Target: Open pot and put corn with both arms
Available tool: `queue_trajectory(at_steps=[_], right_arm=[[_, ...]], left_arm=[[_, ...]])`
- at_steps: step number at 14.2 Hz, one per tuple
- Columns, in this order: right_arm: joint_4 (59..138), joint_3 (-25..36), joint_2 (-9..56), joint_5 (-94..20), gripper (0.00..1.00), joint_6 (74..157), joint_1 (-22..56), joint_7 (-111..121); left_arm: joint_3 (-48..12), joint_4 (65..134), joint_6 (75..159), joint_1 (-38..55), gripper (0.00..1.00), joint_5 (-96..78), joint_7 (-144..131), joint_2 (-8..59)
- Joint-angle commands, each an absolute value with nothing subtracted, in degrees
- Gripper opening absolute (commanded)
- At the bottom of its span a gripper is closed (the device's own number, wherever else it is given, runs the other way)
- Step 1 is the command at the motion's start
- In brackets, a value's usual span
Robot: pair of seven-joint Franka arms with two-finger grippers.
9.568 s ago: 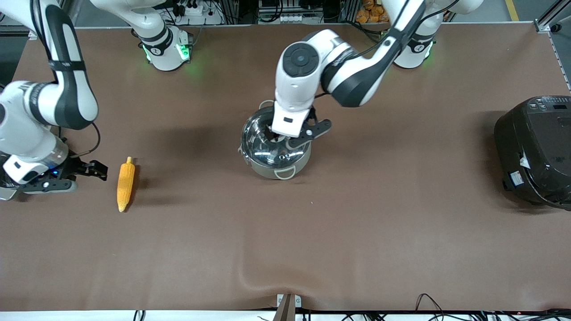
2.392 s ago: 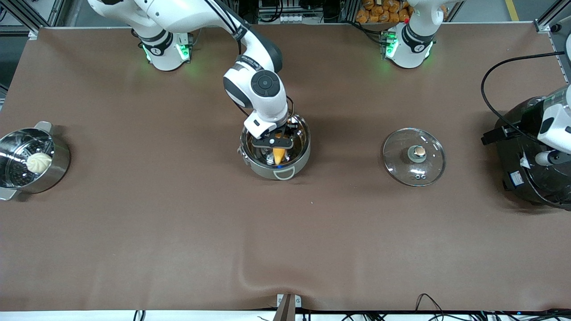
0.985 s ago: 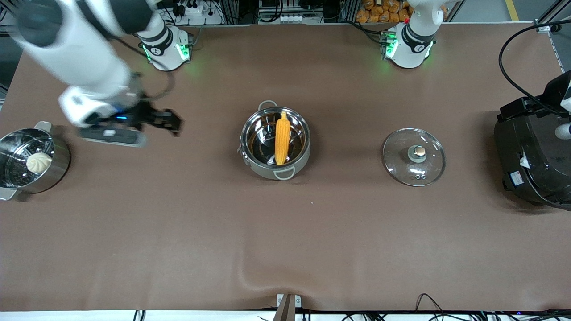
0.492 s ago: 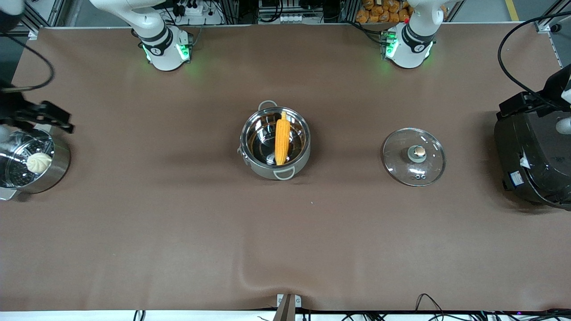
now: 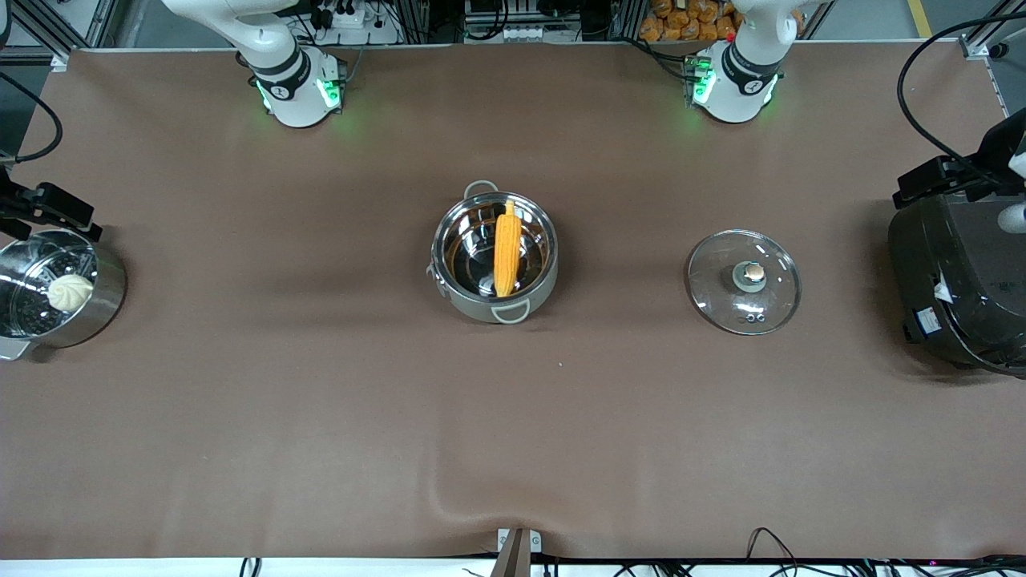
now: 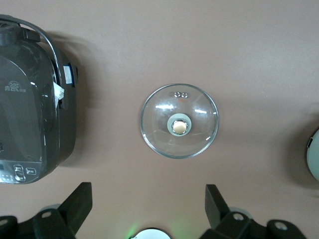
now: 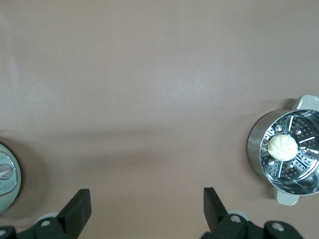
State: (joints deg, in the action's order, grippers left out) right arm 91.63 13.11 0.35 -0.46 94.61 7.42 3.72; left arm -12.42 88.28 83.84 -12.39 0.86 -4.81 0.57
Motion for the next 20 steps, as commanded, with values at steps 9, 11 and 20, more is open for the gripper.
queue_trajectory(at_steps=[9, 11, 20], right_arm=[[94.0, 12.0, -1.8, -1.4, 1.0, 93.2, 7.5, 3.0], [93.7, 12.0, -1.7, -1.1, 1.0, 90.9, 7.5, 3.0], [91.3, 11.9, -1.7, -1.5, 1.0, 85.4, 7.9, 3.0]], left_arm=[[-0.9, 88.8, 83.8, -0.5, 1.0, -0.8, -0.8, -0.4], [-1.2, 88.6, 83.7, -0.4, 1.0, -0.5, -0.8, -0.4], [-2.6, 88.2, 83.7, 0.7, 1.0, -0.4, -1.0, 0.0]])
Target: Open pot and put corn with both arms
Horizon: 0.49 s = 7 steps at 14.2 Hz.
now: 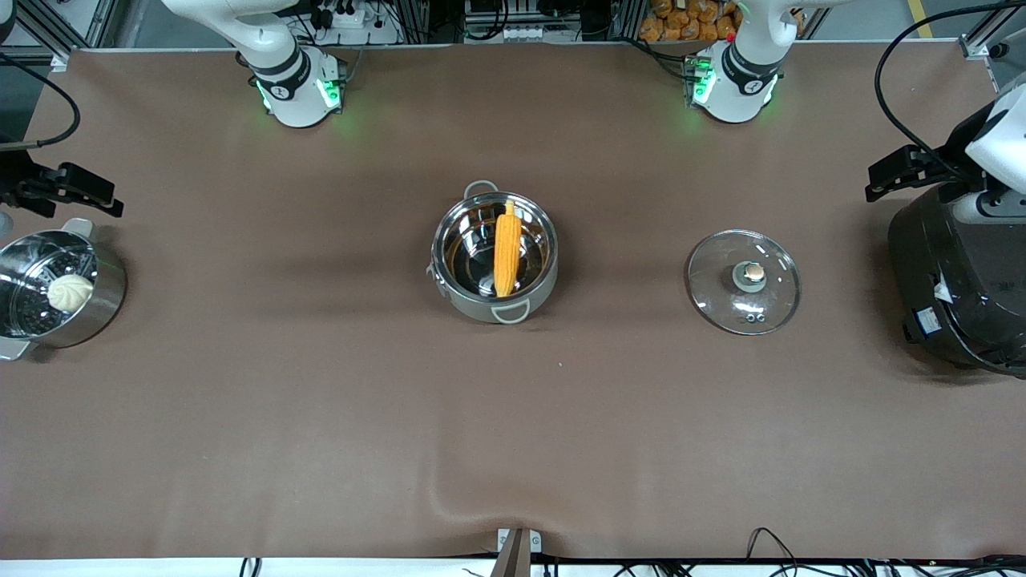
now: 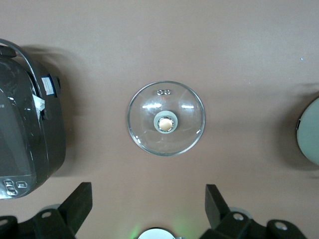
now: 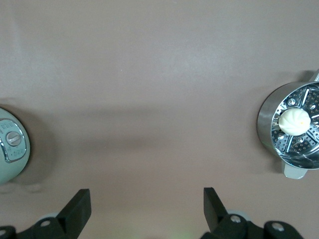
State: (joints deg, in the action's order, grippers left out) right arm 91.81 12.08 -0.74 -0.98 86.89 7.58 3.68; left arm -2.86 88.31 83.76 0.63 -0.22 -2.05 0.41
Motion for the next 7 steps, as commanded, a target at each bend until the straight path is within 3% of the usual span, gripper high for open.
queue_trajectory(at_steps=[1, 7], right_arm=[[91.2, 11.9, -1.7, -1.5, 1.0, 85.2, 8.0, 3.0], [91.3, 11.9, -1.6, -1.6, 1.0, 83.9, 8.2, 2.9]], left_arm=[[-2.7, 88.2, 83.6, 0.5, 1.0, -0.4, -1.1, 0.0], [-2.6, 88.1, 83.4, 0.3, 1.0, -0.7, -1.1, 0.0]])
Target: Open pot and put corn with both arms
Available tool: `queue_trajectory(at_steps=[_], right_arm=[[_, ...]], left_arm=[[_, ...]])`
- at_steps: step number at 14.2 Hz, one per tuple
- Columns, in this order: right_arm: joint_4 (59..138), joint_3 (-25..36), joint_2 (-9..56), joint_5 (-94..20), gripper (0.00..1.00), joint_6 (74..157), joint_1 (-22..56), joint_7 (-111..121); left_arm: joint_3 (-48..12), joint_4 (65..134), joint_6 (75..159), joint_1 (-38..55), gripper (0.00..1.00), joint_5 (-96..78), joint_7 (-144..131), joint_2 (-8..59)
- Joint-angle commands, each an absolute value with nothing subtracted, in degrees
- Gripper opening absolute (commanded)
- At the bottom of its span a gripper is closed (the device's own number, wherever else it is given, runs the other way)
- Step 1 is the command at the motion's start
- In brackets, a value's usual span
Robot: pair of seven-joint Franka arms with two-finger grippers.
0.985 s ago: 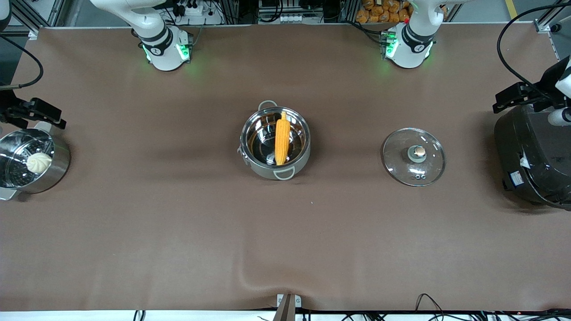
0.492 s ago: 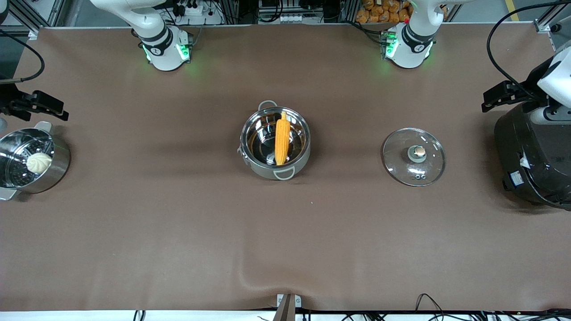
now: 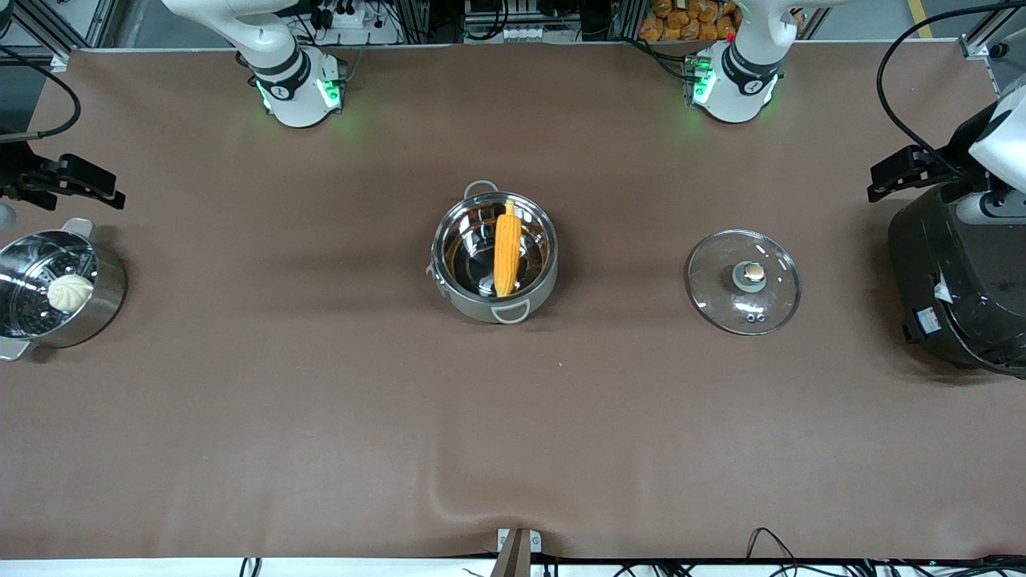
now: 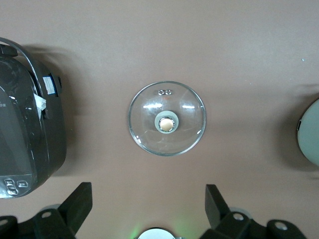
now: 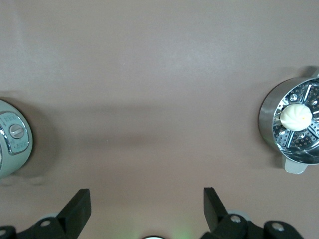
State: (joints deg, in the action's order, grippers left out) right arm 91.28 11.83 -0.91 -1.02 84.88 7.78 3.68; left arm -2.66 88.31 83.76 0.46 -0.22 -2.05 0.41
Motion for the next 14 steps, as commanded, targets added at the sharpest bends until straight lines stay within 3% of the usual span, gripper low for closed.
queue_trajectory(at_steps=[1, 14], right_arm=[[91.3, 11.9, -1.6, -1.5, 1.0, 83.7, 8.2, 2.9], [91.2, 11.9, -1.6, -1.6, 1.0, 81.7, 8.4, 3.0]], left_arm=[[-2.6, 88.1, 83.4, 0.3, 1.0, -0.8, -1.1, 0.0], [-3.0, 88.1, 83.1, 0.6, 1.0, -1.1, -2.9, -0.4]])
